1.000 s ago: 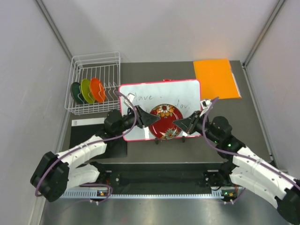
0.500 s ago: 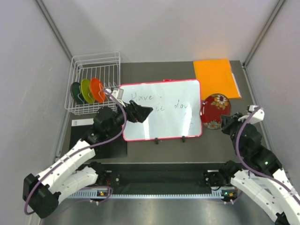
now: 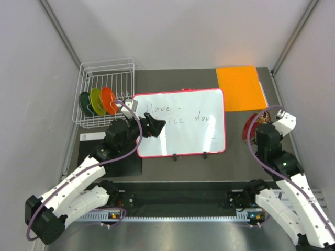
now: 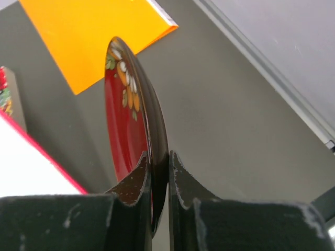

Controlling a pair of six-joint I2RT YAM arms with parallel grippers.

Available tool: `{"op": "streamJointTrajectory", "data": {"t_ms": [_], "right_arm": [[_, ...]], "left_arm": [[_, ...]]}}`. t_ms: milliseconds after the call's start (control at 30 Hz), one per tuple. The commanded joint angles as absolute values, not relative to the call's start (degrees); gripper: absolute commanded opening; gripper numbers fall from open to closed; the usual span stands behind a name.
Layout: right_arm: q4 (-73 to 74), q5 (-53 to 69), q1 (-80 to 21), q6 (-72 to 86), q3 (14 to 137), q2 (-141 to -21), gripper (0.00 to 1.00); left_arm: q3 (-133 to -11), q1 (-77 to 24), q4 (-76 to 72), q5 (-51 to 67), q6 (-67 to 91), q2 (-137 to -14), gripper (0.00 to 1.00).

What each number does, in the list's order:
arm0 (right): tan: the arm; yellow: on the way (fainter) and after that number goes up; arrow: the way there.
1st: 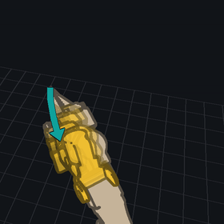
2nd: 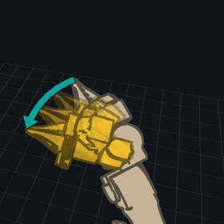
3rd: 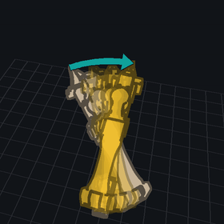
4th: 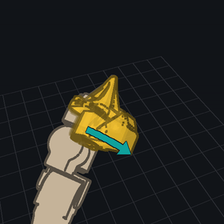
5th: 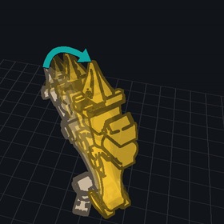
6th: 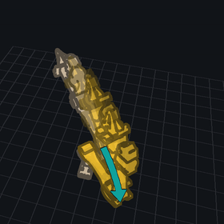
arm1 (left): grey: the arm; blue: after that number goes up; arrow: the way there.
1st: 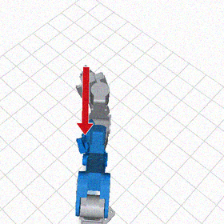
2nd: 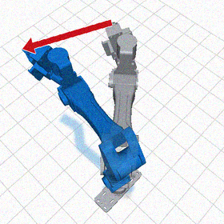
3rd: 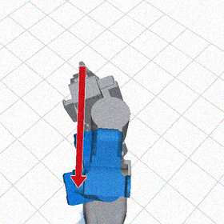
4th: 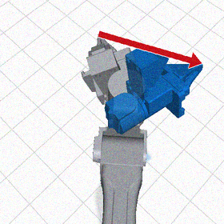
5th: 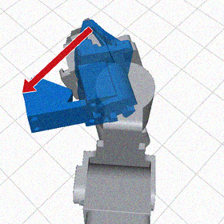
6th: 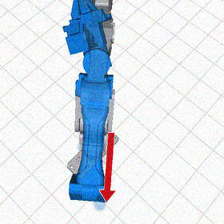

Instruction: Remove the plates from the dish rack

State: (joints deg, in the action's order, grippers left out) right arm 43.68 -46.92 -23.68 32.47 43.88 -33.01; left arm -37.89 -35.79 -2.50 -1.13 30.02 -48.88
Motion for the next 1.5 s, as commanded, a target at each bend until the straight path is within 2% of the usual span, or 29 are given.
{"op": "streamJointTrajectory", "data": {"t_ms": [0, 33, 67, 133, 167, 367, 633, 1000, 1233, 1367, 1433, 1467], "right_arm": [[28.8, -24.6, -2.8, 26.0, 40.3, -34.5, 0.0], [26.1, -13.1, 2.8, 25.6, 38.6, -35.3, 0.0], [24.8, -7.4, 11.7, 24.5, 37.9, -37.1, 0.0], [22.4, 4.4, 18.3, 23.7, 36.0, -39.0, 0.0], [20.4, 6.7, 22.4, 23.2, 35.5, -40.9, 0.0], [13.5, 14.7, 25.6, 24.2, 30.9, -45.7, 0.0], [7.4, 14.8, 27.6, 25.4, 25.1, -51.9, 0.0], [6.8, 10.7, 31.5, 27.4, 24.3, -62.2, 0.18], [3.5, 12.5, 32.0, 27.9, 23.6, -69.9, 0.2], [3.8, 11.4, 32.1, 28.1, 23.7, -69.7, 0.36], [4.1, 10.5, 32.1, 28.2, 23.6, -68.9, 0.37], [4.1, 10.0, 32.1, 28.4, 23.6, -68.6, 0.46]], "left_arm": [[-38.6, -35.7, -3.8, -1.8, 29.1, -48.4, 0.91], [-38.6, -35.7, -3.9, -1.7, 29.0, -48.3, 0.91], [-38.6, -35.7, -4.0, -1.5, 28.8, -48.5, 0.91], [-38.5, -35.6, -3.7, -2.1, 28.8, -48.5, 0.91], [-38.2, -35.6, -3.8, -2.1, 28.7, -48.5, 0.91], [-38.1, -35.3, -3.8, -4.6, 27.5, -48.8, 0.93], [-38.7, -34.6, -3.3, -4.9, 26.5, -50.2, 0.95], [-37.9, -31.8, -3.6, -3.7, 27.8, -49.7, 0.98], [-37.6, -24.0, -2.6, 2.9, 29.9, -50.2, 0.98], [-37.6, -18.6, -2.6, 6.8, 30.5, -49.9, 0.98], [-38.0, -15.8, -2.5, 8.6, 30.8, -50.4, 0.97], [-38.1, -15.1, -2.2, 8.7, 30.9, -50.4, 0.97]]}}
